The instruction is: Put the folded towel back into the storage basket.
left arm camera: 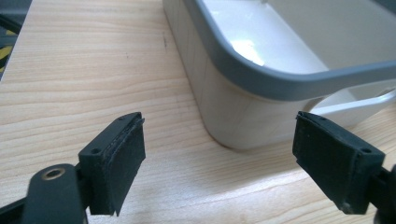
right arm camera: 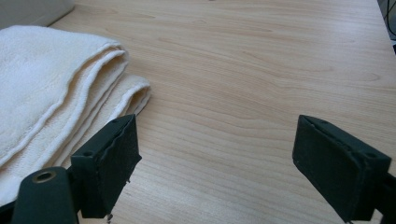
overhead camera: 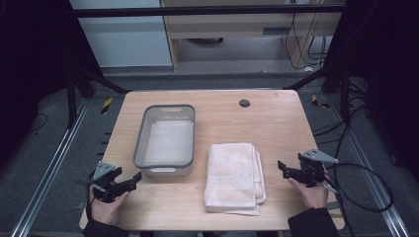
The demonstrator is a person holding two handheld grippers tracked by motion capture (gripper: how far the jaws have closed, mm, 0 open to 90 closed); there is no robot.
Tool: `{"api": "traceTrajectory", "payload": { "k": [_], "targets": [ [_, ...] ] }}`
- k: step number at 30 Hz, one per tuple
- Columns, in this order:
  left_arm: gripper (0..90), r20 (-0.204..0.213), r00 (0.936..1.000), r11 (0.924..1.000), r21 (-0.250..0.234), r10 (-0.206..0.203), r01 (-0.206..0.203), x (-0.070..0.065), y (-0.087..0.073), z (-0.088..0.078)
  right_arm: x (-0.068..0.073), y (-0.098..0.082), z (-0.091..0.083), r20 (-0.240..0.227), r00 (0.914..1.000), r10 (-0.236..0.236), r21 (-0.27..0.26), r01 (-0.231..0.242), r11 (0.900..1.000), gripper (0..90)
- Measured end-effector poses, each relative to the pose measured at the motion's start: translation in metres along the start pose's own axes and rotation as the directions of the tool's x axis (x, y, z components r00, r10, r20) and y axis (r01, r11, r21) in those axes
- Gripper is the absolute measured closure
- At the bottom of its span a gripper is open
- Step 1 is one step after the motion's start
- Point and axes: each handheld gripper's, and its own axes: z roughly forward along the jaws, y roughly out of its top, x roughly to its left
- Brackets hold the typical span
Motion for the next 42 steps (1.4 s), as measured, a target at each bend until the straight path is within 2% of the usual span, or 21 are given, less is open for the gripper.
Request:
{"api": "traceTrajectory", "payload": {
  "k": [5, 6, 16, 27, 32, 36, 42],
  "targets": [
    [16.4, 0.012, 0.9999, 0.9998, -0.018, -0.007, 0.007, -0.003, 0.001, -0.004, 0.002, 0.001, 0.000, -0.011, 0.9999, -0.012, 0.004, 0.012, 1.000, 16.0],
    [16.4, 0.011, 0.9999, 0.9998, -0.021, 0.005, -0.005, -0.004, 0.001, -0.004, 0.002, 0.001, 0.000, -0.004, 0.9999, -0.016, 0.008, 0.016, 1.000, 16.9],
    [16.8, 0.013, 0.9993, 0.9979, -0.055, 0.034, -0.034, -0.012, 0.005, -0.009, 0.004, 0.006, -0.002, -0.010, 0.9996, -0.026, -0.003, 0.026, 1.000, 19.2],
    [20.5, 0.028, 0.9993, 0.9954, -0.093, 0.023, -0.021, -0.017, 0.012, -0.015, 0.005, 0.015, -0.006, -0.017, 0.9995, -0.028, -0.024, 0.028, 0.999, 23.6],
    [19.8, 0.040, 0.9992, 0.9946, -0.104, 0.010, -0.006, -0.017, 0.020, -0.015, 0.009, 0.024, -0.009, -0.033, 0.9990, -0.029, -0.030, 0.028, 0.999, 24.4],
    [19.9, 0.036, 0.9991, 0.9933, -0.114, 0.022, -0.018, -0.021, 0.029, -0.017, 0.010, 0.033, -0.011, -0.032, 0.9988, -0.037, -0.053, 0.035, 0.998, 24.6],
    [20.6, 0.039, 0.9989, 0.9926, -0.120, 0.026, -0.021, -0.023, 0.034, -0.018, 0.010, 0.042, -0.013, -0.030, 0.9991, -0.031, -0.079, 0.029, 0.996, 24.4]
  ]
}}
